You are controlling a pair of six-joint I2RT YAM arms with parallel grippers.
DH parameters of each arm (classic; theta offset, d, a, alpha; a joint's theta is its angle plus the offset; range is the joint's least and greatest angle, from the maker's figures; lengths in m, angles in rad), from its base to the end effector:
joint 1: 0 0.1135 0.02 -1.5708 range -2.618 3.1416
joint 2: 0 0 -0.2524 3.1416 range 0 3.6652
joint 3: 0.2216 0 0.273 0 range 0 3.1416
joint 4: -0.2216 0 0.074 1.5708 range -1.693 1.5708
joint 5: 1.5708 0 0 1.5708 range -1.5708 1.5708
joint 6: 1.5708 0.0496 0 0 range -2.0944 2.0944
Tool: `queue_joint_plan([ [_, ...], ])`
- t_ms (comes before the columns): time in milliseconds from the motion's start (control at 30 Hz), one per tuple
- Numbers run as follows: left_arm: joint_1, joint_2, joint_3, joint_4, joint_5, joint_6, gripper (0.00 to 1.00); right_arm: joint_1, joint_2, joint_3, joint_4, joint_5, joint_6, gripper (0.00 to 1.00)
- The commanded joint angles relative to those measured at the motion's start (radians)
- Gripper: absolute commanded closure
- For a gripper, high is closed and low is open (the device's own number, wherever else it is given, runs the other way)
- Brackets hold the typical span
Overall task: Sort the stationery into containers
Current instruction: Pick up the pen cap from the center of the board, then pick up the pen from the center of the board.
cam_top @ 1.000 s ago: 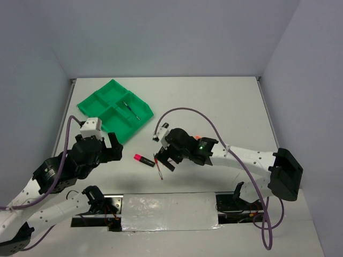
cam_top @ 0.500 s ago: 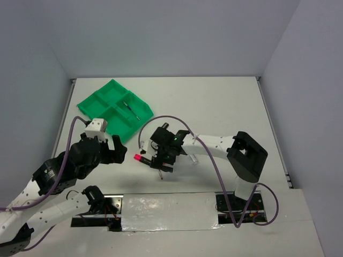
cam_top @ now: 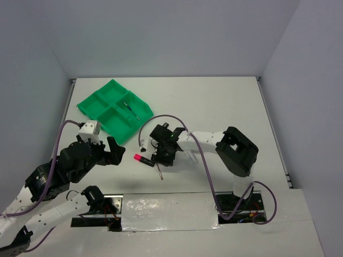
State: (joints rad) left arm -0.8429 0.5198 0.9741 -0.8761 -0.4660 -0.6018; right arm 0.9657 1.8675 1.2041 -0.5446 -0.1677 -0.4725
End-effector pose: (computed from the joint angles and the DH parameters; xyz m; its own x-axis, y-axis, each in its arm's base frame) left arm 0.0977 -0.0762 0.3612 -0.4477 -0.2578 -0.8562 0.1708 0.9153 -0.3649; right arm 0.2117 0.3207 0.1232 -0.0892 -0.9177 -0.3870 -0.9941 0.1061 -0.0226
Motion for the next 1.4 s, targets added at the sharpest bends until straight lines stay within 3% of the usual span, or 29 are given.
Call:
queue_joint_plan([
  [0,-0.004,-0.001,-0.009,0.042,0.013,0.023,0.01,-0.004,0.009,-0.015,0.052,0.003,0.014,0.46],
  [67,-0.004,0.002,-0.009,0.046,0.020,0.028,0.01,0.002,0.015,-0.038,0.078,0.022,0.024,0.57],
  [267,-0.004,0.014,-0.011,0.055,0.043,0.042,0.01,0.011,0.027,-0.043,0.089,-0.009,0.038,0.74],
  [300,-0.004,0.014,-0.011,0.054,0.043,0.042,0.01,0.013,0.030,-0.041,0.083,-0.021,0.038,0.80],
  [333,-0.004,0.013,-0.011,0.055,0.041,0.042,0.01,0.013,0.045,-0.032,0.063,-0.033,0.041,0.96],
  [367,-0.004,0.011,-0.011,0.055,0.041,0.042,0.01,0.013,0.051,-0.026,0.052,-0.033,0.054,1.00],
  [500,-0.004,0.006,-0.011,0.054,0.035,0.036,0.01,-0.018,0.042,-0.034,0.035,-0.056,0.127,1.00],
  [633,-0.004,0.012,-0.009,0.048,0.026,0.030,0.01,-0.085,-0.105,-0.173,0.214,-0.070,0.251,1.00],
  [733,-0.004,0.034,-0.005,0.039,0.012,0.020,0.01,-0.130,-0.229,-0.241,0.308,0.040,0.386,1.00],
  [933,-0.002,0.140,-0.011,0.055,0.016,-0.052,0.01,-0.151,-0.318,-0.203,0.239,0.207,0.529,1.00],
  [1167,-0.033,0.406,-0.063,0.189,0.076,-0.335,0.01,-0.170,-0.599,-0.236,0.249,0.442,0.712,1.00],
  [1367,-0.260,0.558,-0.054,0.172,-0.172,-0.784,0.04,-0.222,-0.823,-0.255,0.166,0.606,0.755,1.00],
])
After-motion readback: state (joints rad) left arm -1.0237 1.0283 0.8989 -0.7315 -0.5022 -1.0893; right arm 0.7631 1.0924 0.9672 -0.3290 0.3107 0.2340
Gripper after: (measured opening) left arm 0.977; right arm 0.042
